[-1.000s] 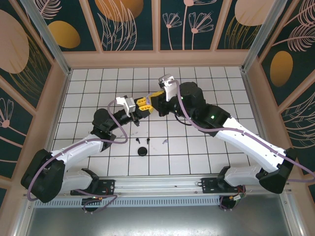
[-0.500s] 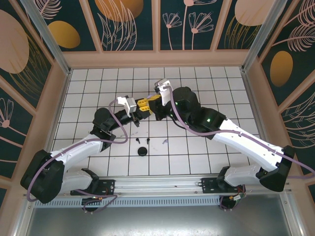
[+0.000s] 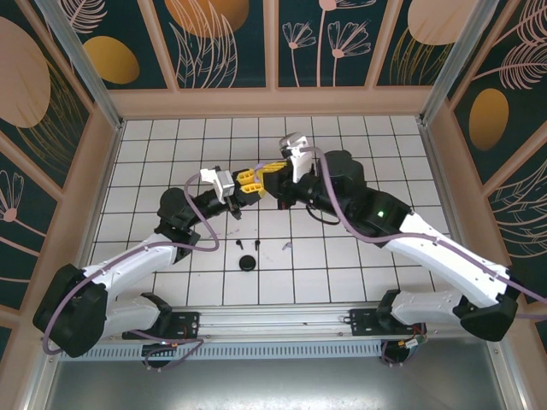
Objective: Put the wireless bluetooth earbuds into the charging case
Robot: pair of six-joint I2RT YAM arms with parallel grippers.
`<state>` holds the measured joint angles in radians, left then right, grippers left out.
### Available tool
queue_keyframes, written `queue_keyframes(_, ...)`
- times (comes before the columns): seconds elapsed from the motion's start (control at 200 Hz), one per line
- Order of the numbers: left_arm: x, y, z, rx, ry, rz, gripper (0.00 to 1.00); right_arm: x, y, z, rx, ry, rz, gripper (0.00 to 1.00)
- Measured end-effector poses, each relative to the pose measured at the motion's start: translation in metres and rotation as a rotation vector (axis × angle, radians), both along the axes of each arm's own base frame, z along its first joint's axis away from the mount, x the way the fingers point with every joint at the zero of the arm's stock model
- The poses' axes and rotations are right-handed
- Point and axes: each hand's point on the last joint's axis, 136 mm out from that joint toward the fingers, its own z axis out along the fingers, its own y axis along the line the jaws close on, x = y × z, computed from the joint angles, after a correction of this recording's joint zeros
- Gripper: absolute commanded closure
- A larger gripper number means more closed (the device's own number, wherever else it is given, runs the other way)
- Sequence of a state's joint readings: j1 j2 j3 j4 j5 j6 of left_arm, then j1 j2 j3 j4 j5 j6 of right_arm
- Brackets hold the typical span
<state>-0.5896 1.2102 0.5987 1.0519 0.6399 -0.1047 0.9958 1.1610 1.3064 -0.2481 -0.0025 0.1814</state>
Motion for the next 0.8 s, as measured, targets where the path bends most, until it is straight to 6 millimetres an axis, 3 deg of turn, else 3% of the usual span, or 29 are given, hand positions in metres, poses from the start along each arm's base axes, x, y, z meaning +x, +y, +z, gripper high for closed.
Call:
queue_keyframes(0.18, -0.002, -0.001, 0.003, 0.001, -0.013, -0.008, 1.0, -0.003, -0.005, 0.019, 0.06, -0.025, -0.001, 0.91)
queue_keyframes(0.801, -0.009, 0.001, 0.014, -0.009, -0.04, -0.025, 1.0, 0.004, 0.005, -0.011, 0.008, 0.012, -0.008, 0.92)
